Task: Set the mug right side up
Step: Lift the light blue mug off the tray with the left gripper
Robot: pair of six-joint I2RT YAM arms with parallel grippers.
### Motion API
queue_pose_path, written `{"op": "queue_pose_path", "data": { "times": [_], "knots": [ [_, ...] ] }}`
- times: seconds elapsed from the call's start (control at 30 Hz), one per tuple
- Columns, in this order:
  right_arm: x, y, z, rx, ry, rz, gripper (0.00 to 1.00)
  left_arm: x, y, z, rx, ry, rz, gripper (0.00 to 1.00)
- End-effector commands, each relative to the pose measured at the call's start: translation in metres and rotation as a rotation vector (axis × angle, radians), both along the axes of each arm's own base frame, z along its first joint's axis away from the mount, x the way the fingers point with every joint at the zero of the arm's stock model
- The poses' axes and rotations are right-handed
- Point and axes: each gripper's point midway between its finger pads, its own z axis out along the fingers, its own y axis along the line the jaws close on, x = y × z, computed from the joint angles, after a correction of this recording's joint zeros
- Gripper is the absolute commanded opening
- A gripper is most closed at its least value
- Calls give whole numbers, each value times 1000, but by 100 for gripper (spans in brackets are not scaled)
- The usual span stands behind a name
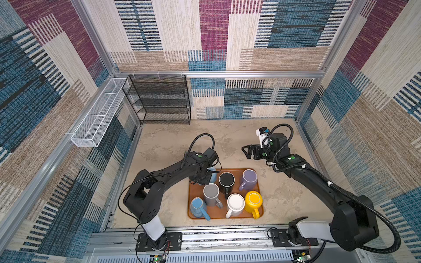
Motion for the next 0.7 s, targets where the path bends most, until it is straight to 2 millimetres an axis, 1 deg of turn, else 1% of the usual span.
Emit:
{"op": "queue_pose_path", "data": {
  "times": [0.0, 0.27, 0.53, 0.63, 0.67],
  "knots": [
    [3, 0, 6, 5, -17, -12, 100, 5, -7, 1, -29, -23, -28, 21],
    [3, 2, 5, 6, -10, -11, 99, 11, -11, -1, -39, -42, -46, 21],
    [4, 7, 7, 9, -9, -4, 100, 19, -12, -5, -13, -59, -63, 22],
    [4, 9, 6, 6, -6, -2, 100, 21, -13, -5, -17, -63, -63, 20],
    [4, 9, 6, 6, -4, 0, 100, 21, -14, -6, -17, -65, -63, 18]
  ]
}}
